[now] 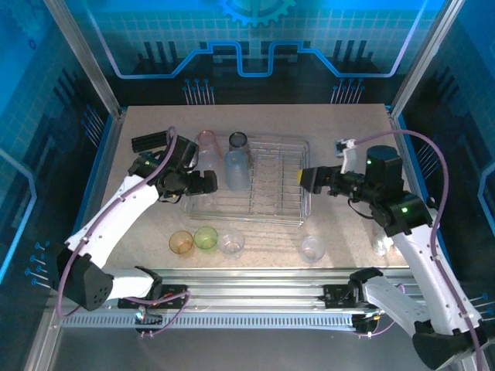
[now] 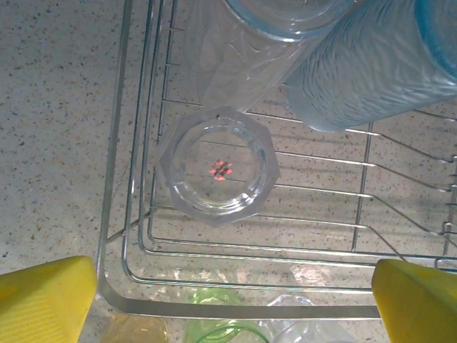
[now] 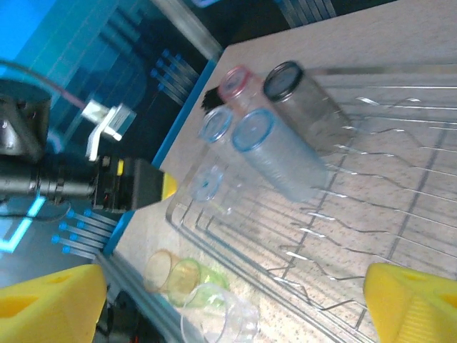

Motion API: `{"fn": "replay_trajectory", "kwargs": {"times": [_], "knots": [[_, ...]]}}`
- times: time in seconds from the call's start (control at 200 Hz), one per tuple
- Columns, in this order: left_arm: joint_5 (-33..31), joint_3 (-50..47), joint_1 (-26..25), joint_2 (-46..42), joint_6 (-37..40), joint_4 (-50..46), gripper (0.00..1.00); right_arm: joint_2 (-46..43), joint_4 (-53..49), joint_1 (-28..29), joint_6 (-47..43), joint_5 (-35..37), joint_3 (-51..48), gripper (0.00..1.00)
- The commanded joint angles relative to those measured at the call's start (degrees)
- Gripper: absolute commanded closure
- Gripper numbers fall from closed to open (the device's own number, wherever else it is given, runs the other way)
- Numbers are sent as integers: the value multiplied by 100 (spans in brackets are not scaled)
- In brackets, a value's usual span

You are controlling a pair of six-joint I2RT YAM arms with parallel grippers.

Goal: Load the cups into the dish rack

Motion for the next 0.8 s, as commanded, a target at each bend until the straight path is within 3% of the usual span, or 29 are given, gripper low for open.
{"fn": "replay_trajectory", "kwargs": {"times": [0.0,0.32,0.59,0.795], "knots": [[-348,-189,-37,-332,145,150,1,212,-324,706,-327,567,291,9],[-1008,-971,-37,-1554,108,709,1,1283,-704,3117,-301,2126,337,15],[-1762,-1754,-23,-2768,-113,1286,1,2465,-1167,4421,-468,2709,882,19],[-1804,-2140,-11,-3466,-181,1633,1,3687,-1799,5096,-924,2999,1703,25]]}}
